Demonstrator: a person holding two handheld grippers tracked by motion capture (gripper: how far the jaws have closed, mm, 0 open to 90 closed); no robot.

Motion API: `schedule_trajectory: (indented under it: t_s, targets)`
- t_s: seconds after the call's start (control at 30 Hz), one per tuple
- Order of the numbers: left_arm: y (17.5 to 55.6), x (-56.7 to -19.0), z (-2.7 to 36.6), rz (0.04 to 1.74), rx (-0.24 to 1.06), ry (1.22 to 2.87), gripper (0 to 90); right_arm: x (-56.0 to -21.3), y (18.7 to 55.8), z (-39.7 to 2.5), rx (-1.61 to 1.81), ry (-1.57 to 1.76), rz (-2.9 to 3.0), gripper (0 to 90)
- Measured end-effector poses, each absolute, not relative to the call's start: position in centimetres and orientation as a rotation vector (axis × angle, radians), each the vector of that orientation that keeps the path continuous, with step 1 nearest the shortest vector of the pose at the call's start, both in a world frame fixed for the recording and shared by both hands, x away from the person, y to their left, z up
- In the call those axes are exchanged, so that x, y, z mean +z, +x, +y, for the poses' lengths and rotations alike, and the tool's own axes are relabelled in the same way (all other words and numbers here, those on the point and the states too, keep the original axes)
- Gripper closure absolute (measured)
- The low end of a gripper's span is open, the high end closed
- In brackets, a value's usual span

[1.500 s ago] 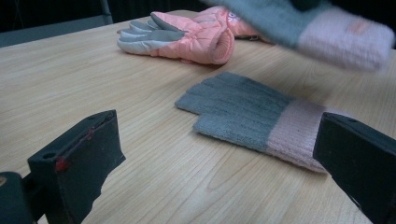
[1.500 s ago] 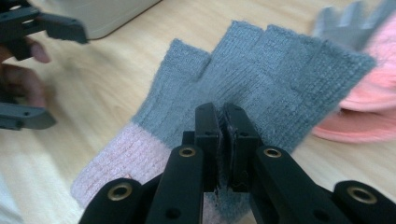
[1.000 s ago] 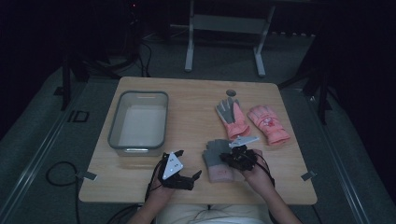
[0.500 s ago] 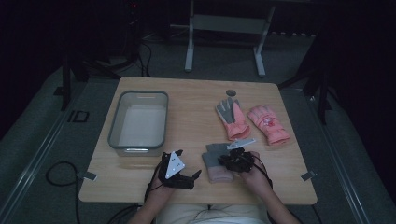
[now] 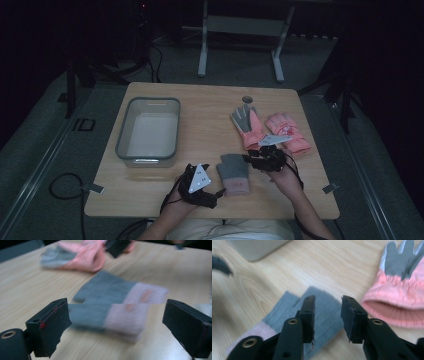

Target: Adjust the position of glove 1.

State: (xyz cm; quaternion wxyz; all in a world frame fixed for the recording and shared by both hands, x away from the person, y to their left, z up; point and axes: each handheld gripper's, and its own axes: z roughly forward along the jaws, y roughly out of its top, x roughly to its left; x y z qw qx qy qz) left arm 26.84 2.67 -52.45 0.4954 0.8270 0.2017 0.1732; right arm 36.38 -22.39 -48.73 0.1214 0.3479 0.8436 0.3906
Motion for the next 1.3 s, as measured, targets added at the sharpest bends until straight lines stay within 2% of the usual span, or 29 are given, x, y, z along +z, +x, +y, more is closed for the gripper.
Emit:
schedule_trajectory:
  t_s: [0.07,0.1,0.13,0.3,0.53,0.6,0.63,0.67,0.73,0.87,0.93,1.07,1.1,1.17,1.3]
  targets:
    - [27.0,-52.3,1.5,0.405,0.381,2.039,15.7,-48.9,37.6,-22.1,1.154,1.016,2.484,61.6]
    - [27.1,-52.5,0.9,0.362,0.363,2.064,15.8,-49.1,37.9,-21.9,1.151,1.016,2.493,61.6]
    - [27.3,-52.6,0.3,0.322,0.344,2.096,19.7,-49.4,38.2,-21.7,1.147,1.013,2.505,61.5]
    - [27.8,-54.0,-1.4,0.234,0.359,2.208,30.0,-51.4,39.5,-21.0,1.110,1.038,2.546,58.9]
    - [28.3,-55.0,-1.1,0.236,0.386,2.243,34.2,-54.0,40.3,-21.9,1.055,1.126,2.556,50.2]
    - [28.3,-55.0,-1.1,0.236,0.386,2.243,34.8,-54.2,40.3,-22.0,1.054,1.140,2.556,50.2]
    - [28.4,-55.0,-1.1,0.225,0.394,2.252,34.8,-54.2,40.3,-22.0,1.054,1.140,2.556,48.0]
    - [28.4,-55.0,-1.1,0.223,0.398,2.257,35.7,-54.7,40.4,-22.3,1.073,1.181,2.554,42.0]
    - [28.4,-55.1,-1.2,0.225,0.400,2.270,35.8,-54.8,40.5,-22.4,1.077,1.189,2.549,41.6]
    - [28.5,-55.2,-1.3,0.223,0.416,2.291,35.9,-54.7,40.3,-22.1,1.067,1.164,2.578,46.7]
    - [28.7,-55.5,-1.5,0.233,0.445,2.313,35.9,-54.6,40.3,-22.0,1.080,1.169,2.597,54.2]
    - [28.9,-56.0,-1.3,0.246,0.442,2.311,37.1,-54.7,40.2,-21.6,1.087,1.164,2.613,61.9]
    - [28.8,-55.9,-1.4,0.234,0.457,2.315,39.1,-54.6,40.2,-21.6,1.089,1.175,2.622,67.4]
    - [28.6,-55.8,-1.5,0.218,0.489,2.322,43.1,-54.6,40.1,-21.3,1.100,1.191,2.632,71.0]
    - [28.2,-55.0,-1.2,0.207,0.517,2.298,61.5,-54.4,39.8,-21.0,1.081,1.176,2.618,75.2]
